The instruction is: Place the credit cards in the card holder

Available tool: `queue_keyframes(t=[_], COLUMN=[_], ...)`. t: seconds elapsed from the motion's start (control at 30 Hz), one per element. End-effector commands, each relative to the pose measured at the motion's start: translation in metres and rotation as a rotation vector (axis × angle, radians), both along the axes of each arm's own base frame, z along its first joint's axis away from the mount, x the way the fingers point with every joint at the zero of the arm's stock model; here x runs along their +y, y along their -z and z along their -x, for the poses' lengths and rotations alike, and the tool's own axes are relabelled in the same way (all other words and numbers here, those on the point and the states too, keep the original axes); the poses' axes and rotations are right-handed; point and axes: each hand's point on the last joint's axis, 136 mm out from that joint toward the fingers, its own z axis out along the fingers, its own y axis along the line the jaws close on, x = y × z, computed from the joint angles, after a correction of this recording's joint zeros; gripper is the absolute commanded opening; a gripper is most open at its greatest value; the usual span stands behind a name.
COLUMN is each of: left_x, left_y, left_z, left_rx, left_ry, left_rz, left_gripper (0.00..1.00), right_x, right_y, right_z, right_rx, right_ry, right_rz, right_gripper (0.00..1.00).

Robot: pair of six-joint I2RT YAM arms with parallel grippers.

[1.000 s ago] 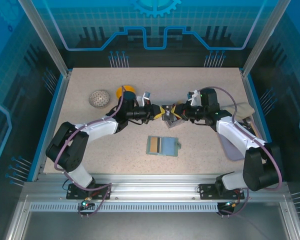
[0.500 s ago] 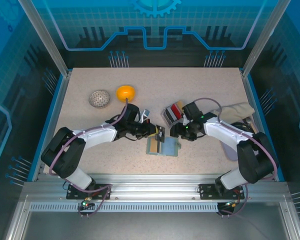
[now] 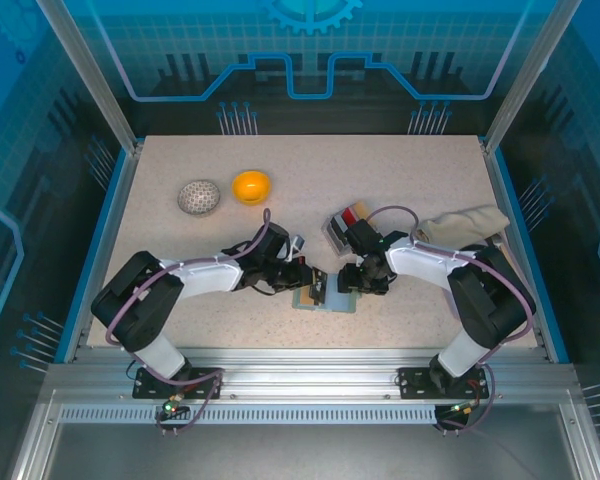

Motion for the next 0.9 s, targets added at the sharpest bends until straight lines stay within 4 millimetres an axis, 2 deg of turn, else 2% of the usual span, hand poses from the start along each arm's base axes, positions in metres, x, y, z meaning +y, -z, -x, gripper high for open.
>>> queue_keyframes(t=[0.0,0.07,0.13,0.33,0.47,0.87], left_x=[0.006,0.004,0.003,-0.001,-0.003,0.001], left_y=[0.015,0.018,0.021,0.026,0.026,0.011], left_z=[0.005,0.006,0.005,0.007,0.006,0.005], left_rx=[-0.005,0.003,0.008,0.031,0.041,0.010], left_ry=[0.002,0.001,-0.001,-0.017,-0.038,-0.081], left_rz=[-0.047,-0.042,-0.036,0.003,0.034,0.053], left_gripper=[0.00,0.00,0.00,0.00,0.00,0.00], right_x=[-0.002,0.000,-0.004,-0.004,-0.007,-0.014], right_y=[0.009,0.007,0.014,0.022,0.028,0.030], right_z=[0.003,0.000,0.007,0.011,0.013,0.011], right_rx=[0.015,0.002,0.023,0.046,0.057,0.054], right_ry=[0.011,0.013,0.018,0.046,0.062,0.082], right_rz=[0.028,0.016,0.021,-0.028,-0.041,-0.031], right_gripper=[0.61,0.58,0.55,0.37,0.31,0.23])
